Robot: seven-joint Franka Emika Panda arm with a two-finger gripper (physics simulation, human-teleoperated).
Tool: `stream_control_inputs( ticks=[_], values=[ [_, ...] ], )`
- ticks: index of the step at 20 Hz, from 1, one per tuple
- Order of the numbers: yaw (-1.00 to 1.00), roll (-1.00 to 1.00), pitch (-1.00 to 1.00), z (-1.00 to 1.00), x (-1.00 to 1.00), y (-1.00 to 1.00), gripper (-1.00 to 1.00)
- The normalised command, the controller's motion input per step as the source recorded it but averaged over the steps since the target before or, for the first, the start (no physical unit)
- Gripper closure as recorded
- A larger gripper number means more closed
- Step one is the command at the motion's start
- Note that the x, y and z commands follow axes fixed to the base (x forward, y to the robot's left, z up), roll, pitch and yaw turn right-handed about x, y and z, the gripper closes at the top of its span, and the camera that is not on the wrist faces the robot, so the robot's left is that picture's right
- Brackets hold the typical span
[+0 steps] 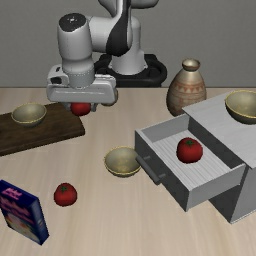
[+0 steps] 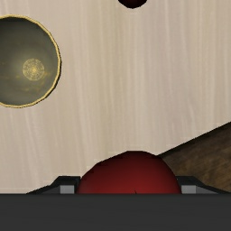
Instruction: Pick the tomato next to the cutting board and place it on the porcelain bowl on the cutting board
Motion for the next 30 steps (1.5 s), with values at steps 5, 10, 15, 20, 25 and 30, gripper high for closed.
stream_control_inputs(
  ticks=[5,10,15,20,25,30],
  values=[
    [0.00,0.00,0.00,0.00,-0.80,-0.20,1.00],
    [0.00,0.00,0.00,0.00,0.00,-1.00,1.00],
    [0.00,0.00,0.00,0.00,0.00,-1.00,1.00],
    [0.00,0.00,0.00,0.00,0.00,-1.00,1.00],
    [0.00,0.00,0.00,0.00,0.00,-0.20,-1.00],
    [0.00,0.00,0.00,0.00,0.00,0.00,-1.00]
  ],
)
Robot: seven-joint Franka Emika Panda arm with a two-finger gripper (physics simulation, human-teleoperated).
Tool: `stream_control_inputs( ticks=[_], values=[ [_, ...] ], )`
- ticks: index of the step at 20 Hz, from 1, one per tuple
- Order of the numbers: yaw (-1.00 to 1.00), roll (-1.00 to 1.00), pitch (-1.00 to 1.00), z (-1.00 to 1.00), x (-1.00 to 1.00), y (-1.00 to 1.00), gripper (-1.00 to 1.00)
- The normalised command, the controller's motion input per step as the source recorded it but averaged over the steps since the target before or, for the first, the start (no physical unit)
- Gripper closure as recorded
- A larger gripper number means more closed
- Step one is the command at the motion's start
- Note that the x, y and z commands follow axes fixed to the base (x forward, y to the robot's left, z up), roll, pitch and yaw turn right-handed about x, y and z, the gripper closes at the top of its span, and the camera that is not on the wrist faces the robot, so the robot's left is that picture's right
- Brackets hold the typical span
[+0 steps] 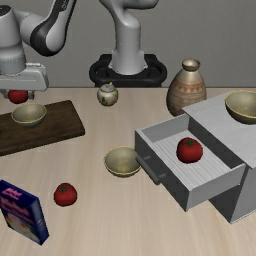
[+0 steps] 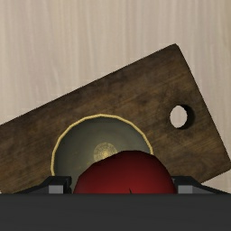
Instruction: Pick the tomato next to the cutting board and place it on the porcelain bowl on the cutting board
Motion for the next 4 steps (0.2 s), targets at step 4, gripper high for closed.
stream_control_inputs(
  ticks=[4],
  values=[
    [0.00,0.00,0.00,0.00,0.00,0.00,-1.00]
  ],
)
